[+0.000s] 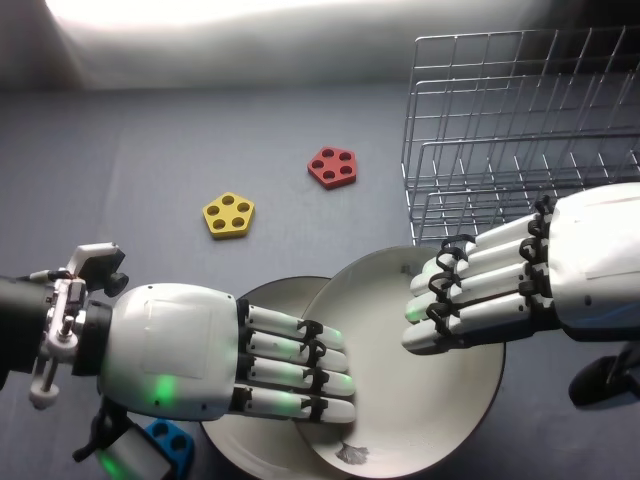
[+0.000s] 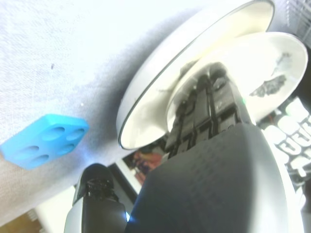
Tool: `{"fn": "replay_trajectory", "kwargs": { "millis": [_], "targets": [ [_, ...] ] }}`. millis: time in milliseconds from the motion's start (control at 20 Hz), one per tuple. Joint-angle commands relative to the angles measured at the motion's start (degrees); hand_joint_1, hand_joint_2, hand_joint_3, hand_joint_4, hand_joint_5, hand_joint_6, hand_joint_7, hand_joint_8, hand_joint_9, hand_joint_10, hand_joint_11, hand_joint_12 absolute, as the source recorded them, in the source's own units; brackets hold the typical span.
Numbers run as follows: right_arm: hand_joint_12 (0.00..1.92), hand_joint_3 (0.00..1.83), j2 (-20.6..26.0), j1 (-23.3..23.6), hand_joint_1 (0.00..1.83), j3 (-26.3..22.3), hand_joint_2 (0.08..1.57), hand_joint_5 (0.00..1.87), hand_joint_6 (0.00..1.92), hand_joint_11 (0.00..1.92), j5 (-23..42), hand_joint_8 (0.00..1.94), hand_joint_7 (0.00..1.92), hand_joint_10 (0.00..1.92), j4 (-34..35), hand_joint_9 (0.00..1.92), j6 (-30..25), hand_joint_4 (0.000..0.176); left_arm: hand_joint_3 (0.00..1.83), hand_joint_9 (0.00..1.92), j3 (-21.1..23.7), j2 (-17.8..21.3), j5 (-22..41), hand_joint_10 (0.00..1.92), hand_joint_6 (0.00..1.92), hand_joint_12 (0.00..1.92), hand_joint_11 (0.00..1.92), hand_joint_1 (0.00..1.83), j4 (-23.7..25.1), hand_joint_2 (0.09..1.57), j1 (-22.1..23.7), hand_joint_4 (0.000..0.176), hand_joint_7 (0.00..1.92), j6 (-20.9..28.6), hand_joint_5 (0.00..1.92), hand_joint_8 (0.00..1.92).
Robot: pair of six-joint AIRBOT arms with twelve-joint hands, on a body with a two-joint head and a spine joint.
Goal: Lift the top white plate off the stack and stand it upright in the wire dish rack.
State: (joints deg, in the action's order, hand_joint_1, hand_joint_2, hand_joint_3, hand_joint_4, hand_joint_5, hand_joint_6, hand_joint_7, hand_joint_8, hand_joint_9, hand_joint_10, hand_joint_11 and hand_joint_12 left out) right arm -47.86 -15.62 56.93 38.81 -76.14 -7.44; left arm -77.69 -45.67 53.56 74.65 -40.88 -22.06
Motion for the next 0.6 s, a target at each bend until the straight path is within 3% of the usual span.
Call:
{"fn": "replay_trajectory", "kwargs": {
  "millis": [0,550],
  "targets": [
    [0.0,0.0,0.5,0.4,1.25,0.2,1.0,0.18,0.0,0.21,2.6,0.0,0.15,0.0,3.6,0.15,0.1,0.0,0.0,0.1,0.2,-0.9,0.1,0.01,0.01,0.02,0.11,0.01,-0.1,1.0,0.5,0.0,0.11,-0.1,0.09,0.01],
    [0.01,0.0,-2.3,0.4,1.26,1.6,1.01,0.21,0.0,0.24,1.0,0.0,0.16,0.01,4.8,0.18,0.1,0.0,0.0,0.11,-0.3,-1.1,0.2,0.01,0.0,0.02,0.12,0.0,-0.5,1.0,0.5,0.0,0.12,-0.1,0.09,0.0]
  ]
}}
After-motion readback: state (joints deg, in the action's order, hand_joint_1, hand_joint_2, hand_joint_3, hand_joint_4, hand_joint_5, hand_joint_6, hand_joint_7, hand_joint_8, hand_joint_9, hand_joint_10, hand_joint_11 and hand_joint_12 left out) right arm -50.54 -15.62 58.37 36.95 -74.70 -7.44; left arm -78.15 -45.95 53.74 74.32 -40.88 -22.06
